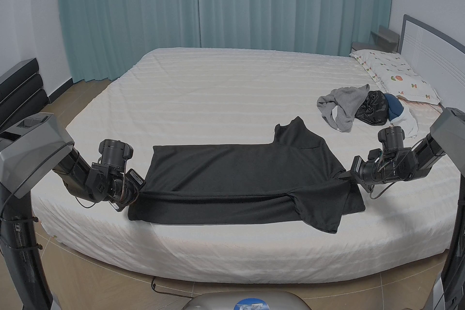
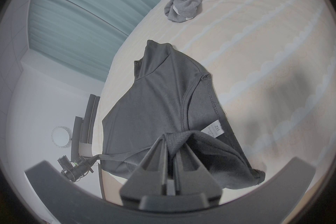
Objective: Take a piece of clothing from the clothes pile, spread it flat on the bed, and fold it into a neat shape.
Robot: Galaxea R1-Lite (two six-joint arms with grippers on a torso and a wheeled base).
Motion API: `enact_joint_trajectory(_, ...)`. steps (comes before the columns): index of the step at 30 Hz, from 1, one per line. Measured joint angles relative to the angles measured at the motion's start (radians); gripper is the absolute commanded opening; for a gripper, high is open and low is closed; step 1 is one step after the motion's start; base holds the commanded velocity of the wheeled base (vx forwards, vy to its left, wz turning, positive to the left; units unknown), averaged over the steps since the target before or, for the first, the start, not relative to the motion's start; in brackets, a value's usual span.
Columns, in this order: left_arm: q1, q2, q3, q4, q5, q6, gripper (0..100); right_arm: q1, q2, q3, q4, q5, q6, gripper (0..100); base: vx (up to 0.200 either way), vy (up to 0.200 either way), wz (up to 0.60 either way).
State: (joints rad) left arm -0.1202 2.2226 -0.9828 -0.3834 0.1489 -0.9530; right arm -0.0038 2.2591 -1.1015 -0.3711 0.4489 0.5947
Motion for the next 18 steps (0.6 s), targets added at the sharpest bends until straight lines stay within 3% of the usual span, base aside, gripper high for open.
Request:
enact_joint_trajectory(6,0.006,0.04,-0.06,0.0,0.0,-0.036,100,0.007,0.033,-0.034,0.017,0.0,0.011,100,0.0,0.0,0.0)
enact_joint_trajectory(13,0.038,0.056,-0.08,-0.008,-0.005,-0.071,100,-0.007,0.014,-0.036,0.003,0.005,0.123,100,0.0,0.0,0.0)
enact_joint_trajectory(18,0.077,0.017,-0.038,-0.013,-0.067,-0.075,100,-0.023,-0.046,0.004,0.001,0.008,0.163,100,0.0,0.0,0.0)
